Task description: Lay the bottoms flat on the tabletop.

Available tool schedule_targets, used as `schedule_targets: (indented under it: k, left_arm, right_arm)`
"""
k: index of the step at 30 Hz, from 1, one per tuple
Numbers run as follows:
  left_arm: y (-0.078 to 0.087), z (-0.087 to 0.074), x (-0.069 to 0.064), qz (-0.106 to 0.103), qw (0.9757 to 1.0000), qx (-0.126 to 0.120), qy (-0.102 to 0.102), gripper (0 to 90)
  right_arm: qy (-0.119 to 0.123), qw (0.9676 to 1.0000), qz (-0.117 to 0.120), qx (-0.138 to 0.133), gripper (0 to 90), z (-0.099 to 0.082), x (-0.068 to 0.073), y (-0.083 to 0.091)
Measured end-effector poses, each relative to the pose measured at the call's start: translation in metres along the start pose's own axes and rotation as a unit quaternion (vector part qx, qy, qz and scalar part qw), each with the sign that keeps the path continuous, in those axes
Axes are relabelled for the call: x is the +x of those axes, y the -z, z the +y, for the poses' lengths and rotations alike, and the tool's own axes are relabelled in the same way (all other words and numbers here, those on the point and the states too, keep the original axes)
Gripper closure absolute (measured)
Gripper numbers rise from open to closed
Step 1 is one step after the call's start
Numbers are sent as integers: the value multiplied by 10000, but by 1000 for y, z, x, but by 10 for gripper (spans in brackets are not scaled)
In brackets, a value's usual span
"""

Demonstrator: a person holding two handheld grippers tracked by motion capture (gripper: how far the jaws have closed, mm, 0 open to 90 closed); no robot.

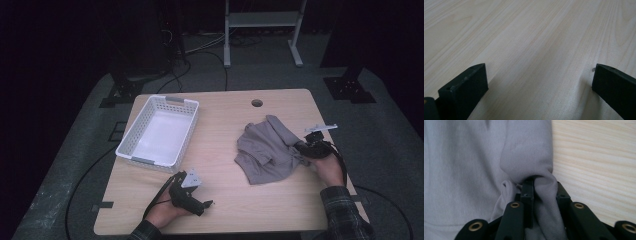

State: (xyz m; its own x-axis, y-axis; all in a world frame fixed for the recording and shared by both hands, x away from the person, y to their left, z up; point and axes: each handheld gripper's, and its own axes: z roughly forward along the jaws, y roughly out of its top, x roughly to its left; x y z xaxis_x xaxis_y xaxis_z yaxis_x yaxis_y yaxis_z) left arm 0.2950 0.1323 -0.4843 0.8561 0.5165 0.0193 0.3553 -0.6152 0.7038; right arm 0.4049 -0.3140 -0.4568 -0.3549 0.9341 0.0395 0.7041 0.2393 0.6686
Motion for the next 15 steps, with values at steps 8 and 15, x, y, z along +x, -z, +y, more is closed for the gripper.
schedule_targets:
  k: [8,15]
  left_arm:
    - [0,0,0,3,10000,-1,5,0]
    - [0,0,0,1,10000,1,4,0]
  right_arm:
    - [347,9972,21,-662,529,12,20,40]
    - [705,9907,688,-943,478,19,53,48]
